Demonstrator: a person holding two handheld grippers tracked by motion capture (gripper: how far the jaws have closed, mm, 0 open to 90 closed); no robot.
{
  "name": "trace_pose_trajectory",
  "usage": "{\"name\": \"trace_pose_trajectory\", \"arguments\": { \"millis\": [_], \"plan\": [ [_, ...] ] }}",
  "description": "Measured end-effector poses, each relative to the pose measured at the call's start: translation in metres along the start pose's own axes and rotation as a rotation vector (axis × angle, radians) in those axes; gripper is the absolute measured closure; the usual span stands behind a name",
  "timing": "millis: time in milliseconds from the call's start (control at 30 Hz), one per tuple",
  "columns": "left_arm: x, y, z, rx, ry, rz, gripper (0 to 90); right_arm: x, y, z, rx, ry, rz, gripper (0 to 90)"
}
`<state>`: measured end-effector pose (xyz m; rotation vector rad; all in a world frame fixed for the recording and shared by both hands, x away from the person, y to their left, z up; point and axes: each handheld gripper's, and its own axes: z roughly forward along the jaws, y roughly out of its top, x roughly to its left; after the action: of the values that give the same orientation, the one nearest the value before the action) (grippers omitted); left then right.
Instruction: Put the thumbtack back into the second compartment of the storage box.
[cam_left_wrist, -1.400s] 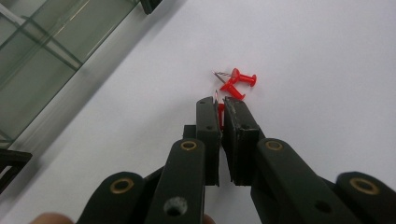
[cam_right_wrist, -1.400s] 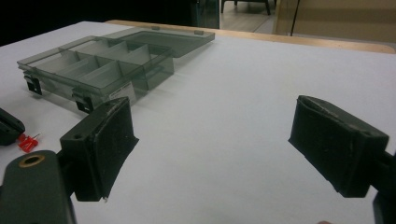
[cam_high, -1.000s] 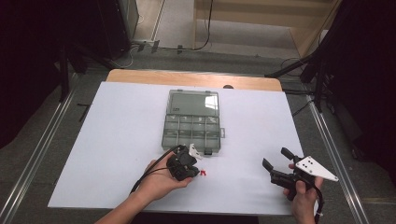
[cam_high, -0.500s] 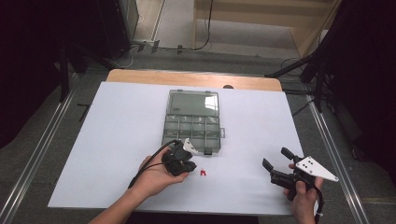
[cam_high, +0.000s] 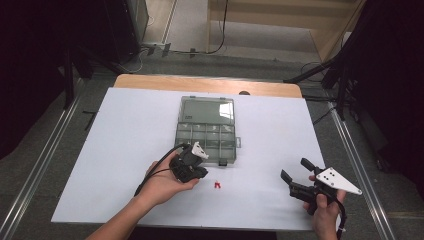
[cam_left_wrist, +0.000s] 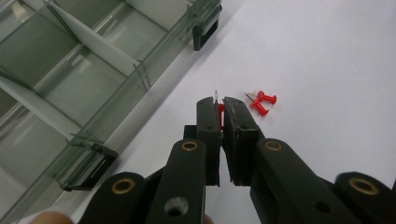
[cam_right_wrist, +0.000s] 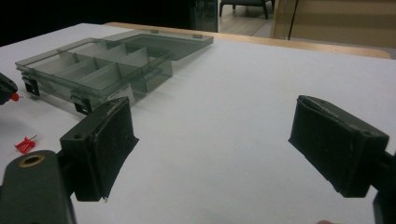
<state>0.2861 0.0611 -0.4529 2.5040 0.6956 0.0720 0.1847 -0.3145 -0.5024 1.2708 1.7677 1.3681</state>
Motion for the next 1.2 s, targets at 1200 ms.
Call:
{"name": "trace_pose_trajectory", "arguments": {
  "millis": [1200],
  "plan": [
    [0.039,0.022,-0.023,-0.04,0.022,-0.035,85.4,0.0,-0.001,0.002,0.003,0.004,-0.003,14.2]
  ]
}}
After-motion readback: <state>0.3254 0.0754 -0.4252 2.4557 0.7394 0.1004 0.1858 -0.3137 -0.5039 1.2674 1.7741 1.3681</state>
